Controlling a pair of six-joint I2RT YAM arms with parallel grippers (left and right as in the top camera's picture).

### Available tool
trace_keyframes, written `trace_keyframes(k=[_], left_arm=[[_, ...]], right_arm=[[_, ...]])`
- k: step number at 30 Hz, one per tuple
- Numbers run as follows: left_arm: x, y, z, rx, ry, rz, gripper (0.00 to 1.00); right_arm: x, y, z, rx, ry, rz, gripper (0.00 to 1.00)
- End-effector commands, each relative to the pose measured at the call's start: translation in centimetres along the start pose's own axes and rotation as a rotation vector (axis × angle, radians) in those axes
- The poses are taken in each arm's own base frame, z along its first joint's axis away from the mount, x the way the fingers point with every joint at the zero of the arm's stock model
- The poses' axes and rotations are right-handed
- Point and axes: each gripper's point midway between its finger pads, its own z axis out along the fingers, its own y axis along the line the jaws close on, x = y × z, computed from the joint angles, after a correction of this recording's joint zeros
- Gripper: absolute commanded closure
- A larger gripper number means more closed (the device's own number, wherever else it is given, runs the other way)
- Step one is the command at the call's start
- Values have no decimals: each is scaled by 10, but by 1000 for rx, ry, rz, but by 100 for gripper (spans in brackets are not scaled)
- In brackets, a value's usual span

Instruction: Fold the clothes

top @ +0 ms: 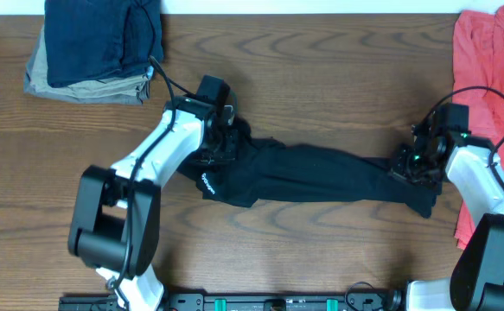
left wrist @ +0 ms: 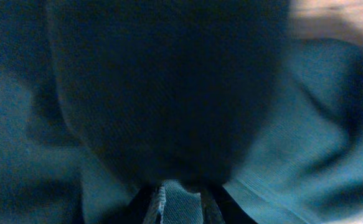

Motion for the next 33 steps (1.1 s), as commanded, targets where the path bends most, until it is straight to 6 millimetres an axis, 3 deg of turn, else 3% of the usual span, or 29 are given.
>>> trace_keyframes(k=[1, 3, 7, 9, 19, 22, 27, 33], left_arm=[[-1, 29, 14, -53, 31, -66, 78], [-1, 42, 20, -62, 50, -100, 79], [1, 82, 21, -164, 60, -228, 94], [4, 100, 16, -211, 65, -292, 94], [19, 154, 0, -310, 99, -421, 94], [22, 159, -5, -311, 100, -457, 94], [20, 159, -15, -307, 75, -467, 94], [22, 158, -17, -308, 82, -467, 93]], right_arm=[[10, -11, 9, 47, -2, 49, 99], [14, -22, 14, 90, -8, 79, 99], [20, -30, 19, 125, -5, 98, 99], [20, -31, 19, 128, -6, 113, 99], [18, -31, 19, 130, -19, 130, 99], [18, -17, 18, 56, -3, 83, 99], [15, 38, 1, -227, 28, -87, 99], [15, 55, -3, -247, 25, -169, 96]])
